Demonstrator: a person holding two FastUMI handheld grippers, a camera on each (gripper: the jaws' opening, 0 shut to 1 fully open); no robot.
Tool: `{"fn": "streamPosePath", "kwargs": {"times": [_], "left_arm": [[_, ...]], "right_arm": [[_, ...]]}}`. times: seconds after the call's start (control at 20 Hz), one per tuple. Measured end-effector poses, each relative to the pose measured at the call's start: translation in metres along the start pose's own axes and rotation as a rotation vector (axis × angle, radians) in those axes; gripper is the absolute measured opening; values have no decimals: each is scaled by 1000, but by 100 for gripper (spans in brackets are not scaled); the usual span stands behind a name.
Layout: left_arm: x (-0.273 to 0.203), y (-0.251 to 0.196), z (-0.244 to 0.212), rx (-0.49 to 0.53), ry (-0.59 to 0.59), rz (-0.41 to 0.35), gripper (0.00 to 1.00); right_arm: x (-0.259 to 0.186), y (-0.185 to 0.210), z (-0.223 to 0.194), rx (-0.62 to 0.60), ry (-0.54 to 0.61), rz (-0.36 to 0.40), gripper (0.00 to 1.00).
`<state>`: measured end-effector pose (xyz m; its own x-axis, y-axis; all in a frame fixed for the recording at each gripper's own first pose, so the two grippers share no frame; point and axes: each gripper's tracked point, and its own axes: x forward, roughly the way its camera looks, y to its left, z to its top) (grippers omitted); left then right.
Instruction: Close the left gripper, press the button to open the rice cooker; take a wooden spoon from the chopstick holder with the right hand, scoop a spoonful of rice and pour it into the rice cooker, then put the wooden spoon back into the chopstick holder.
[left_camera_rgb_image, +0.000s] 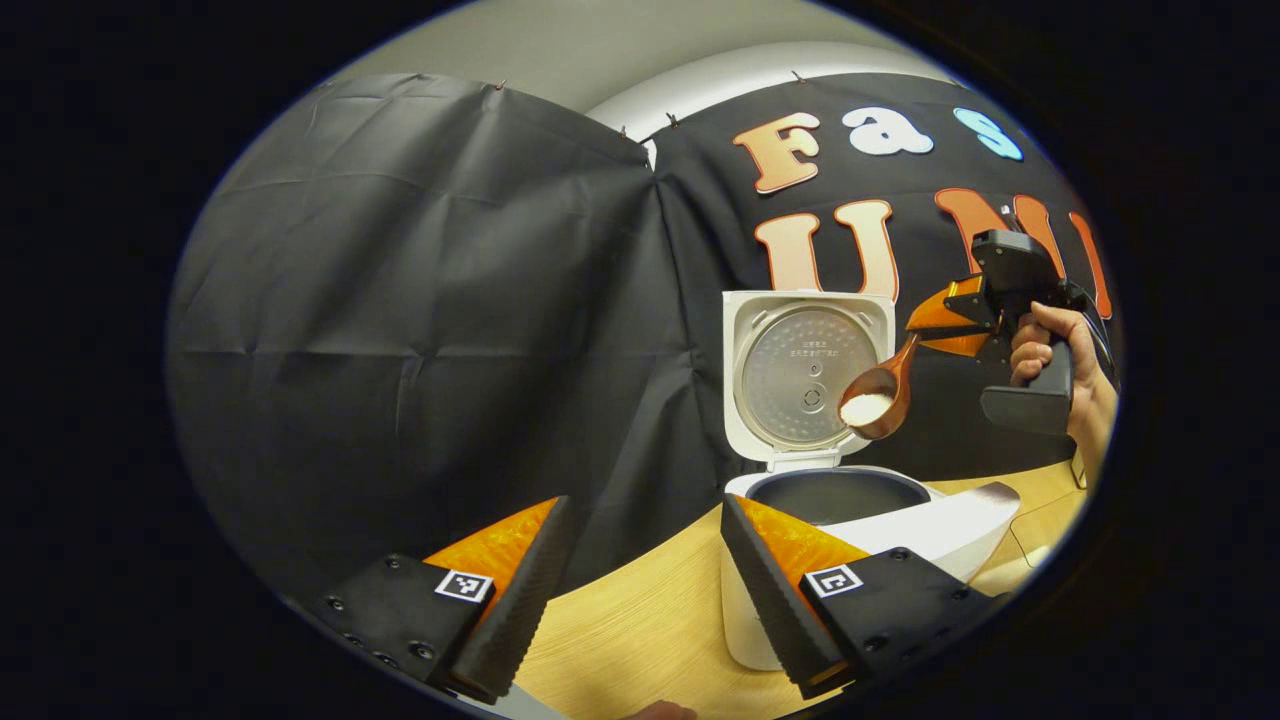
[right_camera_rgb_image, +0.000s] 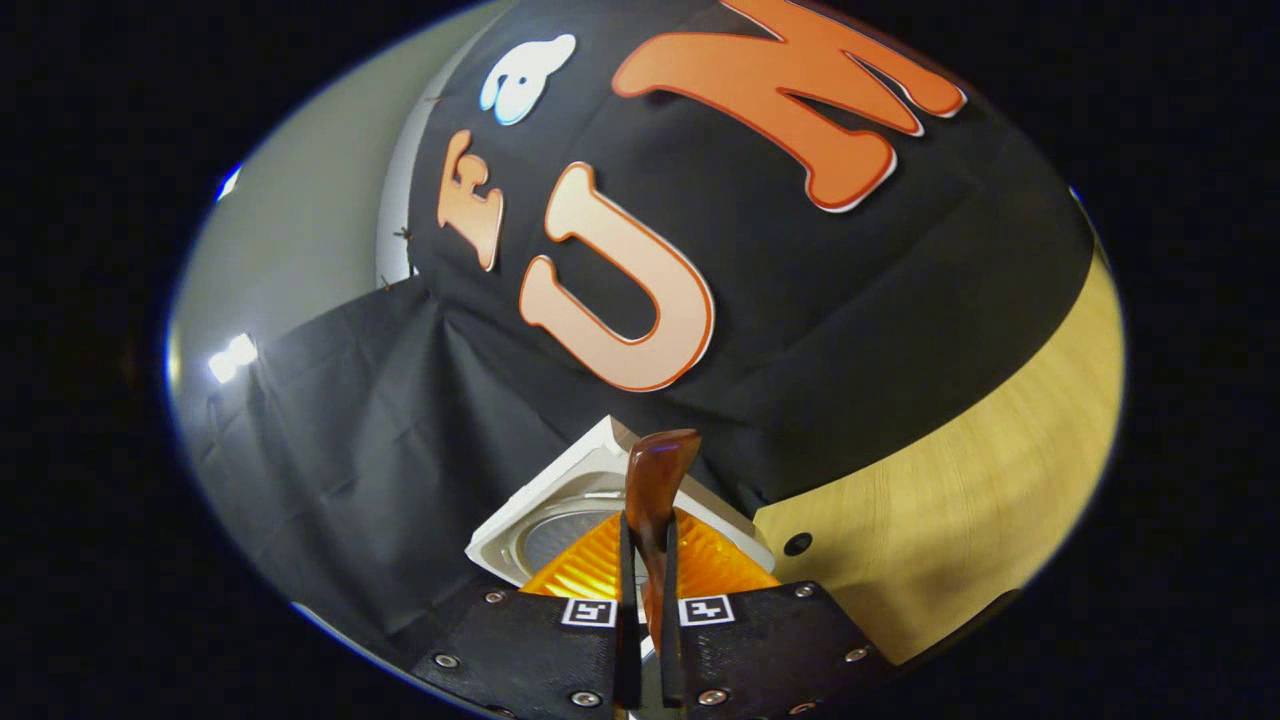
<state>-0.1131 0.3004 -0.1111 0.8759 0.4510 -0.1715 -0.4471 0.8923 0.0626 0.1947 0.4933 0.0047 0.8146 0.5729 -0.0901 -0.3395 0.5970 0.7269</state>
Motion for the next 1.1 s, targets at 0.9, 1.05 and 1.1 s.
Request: {"fn": "streamPosePath", "kwargs": {"times": [0.9, 1.05, 1.1], "left_arm": [[-7, -6, 6, 18, -7, 4, 97], [-13, -9, 9, 26, -14, 2, 97], [-13, -10, 10, 30, -15, 4, 97]], "right_arm": [[-29, 75, 8, -537, -154, 219, 7], [-33, 83, 2, -609, -165, 251, 8], [-34, 87, -2, -643, -168, 270, 8]]}}
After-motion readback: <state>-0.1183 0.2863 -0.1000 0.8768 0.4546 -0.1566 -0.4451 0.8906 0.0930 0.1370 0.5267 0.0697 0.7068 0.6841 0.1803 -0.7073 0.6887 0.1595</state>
